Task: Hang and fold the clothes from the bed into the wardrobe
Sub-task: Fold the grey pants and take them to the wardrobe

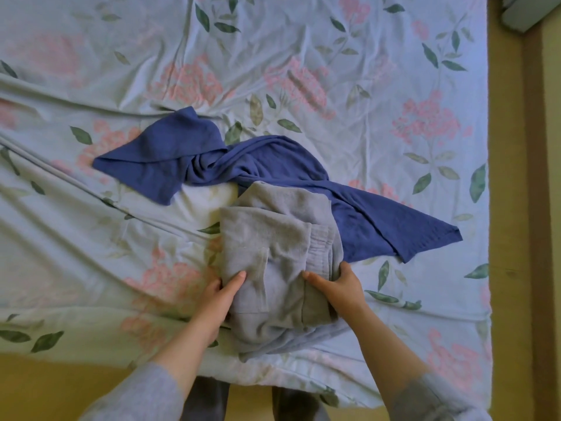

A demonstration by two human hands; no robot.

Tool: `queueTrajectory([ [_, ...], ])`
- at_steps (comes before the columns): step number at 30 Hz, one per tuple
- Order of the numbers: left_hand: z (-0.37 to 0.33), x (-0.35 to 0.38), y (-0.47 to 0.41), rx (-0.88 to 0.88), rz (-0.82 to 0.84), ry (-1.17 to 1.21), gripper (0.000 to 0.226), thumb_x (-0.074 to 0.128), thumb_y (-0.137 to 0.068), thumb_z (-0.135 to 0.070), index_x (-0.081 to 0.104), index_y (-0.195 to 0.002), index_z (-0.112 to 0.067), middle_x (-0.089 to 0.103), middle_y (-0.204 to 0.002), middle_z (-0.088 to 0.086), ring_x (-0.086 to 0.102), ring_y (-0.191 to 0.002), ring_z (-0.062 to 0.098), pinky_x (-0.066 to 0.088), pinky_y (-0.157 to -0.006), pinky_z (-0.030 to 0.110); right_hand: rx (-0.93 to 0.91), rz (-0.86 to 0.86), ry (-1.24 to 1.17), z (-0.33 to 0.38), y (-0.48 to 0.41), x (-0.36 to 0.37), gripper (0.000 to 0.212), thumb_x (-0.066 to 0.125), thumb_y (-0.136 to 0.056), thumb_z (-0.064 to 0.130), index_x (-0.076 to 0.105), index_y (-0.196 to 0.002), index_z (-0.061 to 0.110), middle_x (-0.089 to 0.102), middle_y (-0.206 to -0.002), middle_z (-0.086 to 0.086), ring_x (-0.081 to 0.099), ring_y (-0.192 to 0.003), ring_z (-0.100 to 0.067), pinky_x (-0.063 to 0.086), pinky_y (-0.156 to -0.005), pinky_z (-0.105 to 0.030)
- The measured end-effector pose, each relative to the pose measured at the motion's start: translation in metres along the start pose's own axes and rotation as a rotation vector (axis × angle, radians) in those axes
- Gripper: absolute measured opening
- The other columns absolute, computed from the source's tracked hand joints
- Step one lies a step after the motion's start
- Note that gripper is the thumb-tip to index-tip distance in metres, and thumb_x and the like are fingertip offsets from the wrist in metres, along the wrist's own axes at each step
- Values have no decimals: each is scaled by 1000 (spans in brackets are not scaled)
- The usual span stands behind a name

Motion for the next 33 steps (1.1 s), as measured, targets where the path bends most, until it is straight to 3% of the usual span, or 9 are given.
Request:
queueTrajectory([
  [2, -8, 1, 9, 42, -9, 38, 51, 75, -73, -56, 62, -114, -29, 69, -112, -8, 65, -102, 16, 53, -88, 40, -107, -10, -41, 12, 10, -2, 48, 81, -73, 43, 52, -108, 27, 61, -98, 18, 60, -92, -5, 47, -69, -18],
  [5, -32, 1, 31, 158, -29, 36, 64, 76, -57, -61, 63, -112, -31, 71, -109, -8, 68, -98, 13, 55, -80, 35, -219, -21, -84, 37, 32, -7, 41, 77, -80, 31, 55, -114, 29, 64, -100, 16, 62, -92, -3, 53, -80, -30],
  [8, -61, 0, 62, 222, -35, 23, 71, 75, -54, -60, 63, -116, -28, 71, -109, -5, 68, -99, 16, 55, -85, 39, -274, -16, -136, 67, 61, -15, 32, 73, -84, 22, 53, -100, 40, 66, -95, 15, 63, -87, -5, 55, -82, -36],
  [14, -130, -3, 144, 407, -33, 28, 45, 75, -61, -49, 68, -102, -30, 74, -94, -13, 70, -84, 5, 50, -63, 17, -406, -43, -233, 132, 132, -60, 30, 69, -85, 17, 59, -103, 39, 70, -95, 14, 66, -84, 0, 55, -80, -29],
  [19, -182, 2, 235, 519, -15, 108, 39, 75, -64, -45, 69, -100, -33, 74, -95, -9, 71, -86, 11, 53, -72, 30, -543, -84, -327, 183, 205, -119, 23, 66, -86, 9, 65, -91, 32, 72, -81, 11, 68, -73, -5, 55, -62, -20],
  [22, -209, -1, 296, 626, -86, 152, 36, 74, -62, -44, 71, -95, -30, 75, -92, -7, 70, -87, 13, 54, -75, 34, -611, -105, -319, 215, 250, -151, 17, 66, -85, 9, 66, -84, 27, 71, -74, 6, 67, -68, -13, 57, -63, -33],
  [26, -231, -20, 366, 720, -141, 219, 34, 74, -62, -43, 72, -93, -29, 75, -91, -6, 70, -88, 16, 56, -80, 40, -724, -102, -266, 260, 310, -175, 12, 67, -83, 12, 65, -83, 24, 69, -72, 4, 66, -67, -16, 57, -63, -38],
  [30, -244, -60, 419, 793, -181, 270, 37, 73, -62, -43, 72, -96, -29, 75, -90, -8, 70, -87, 14, 56, -79, 38, -828, -86, -210, 304, 367, -168, 5, 68, -83, 14, 66, -87, 16, 68, -77, -10, 64, -76, -35, 57, -67, -51],
  [33, -249, -108, 454, 855, -224, 307, 24, 74, -63, -41, 72, -87, -35, 75, -87, -8, 70, -84, 14, 55, -72, 35, -909, -62, -184, 334, 412, -143, 8, 69, -83, 14, 67, -84, 22, 69, -74, -3, 66, -72, -28, 57, -65, -47],
])
Point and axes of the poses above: each hand's wrist, its own y-axis away from the middle knuckle, its own x-axis out of the palm, z = x × y, the point moved 7 cm from there along -y, towards the middle knuckle
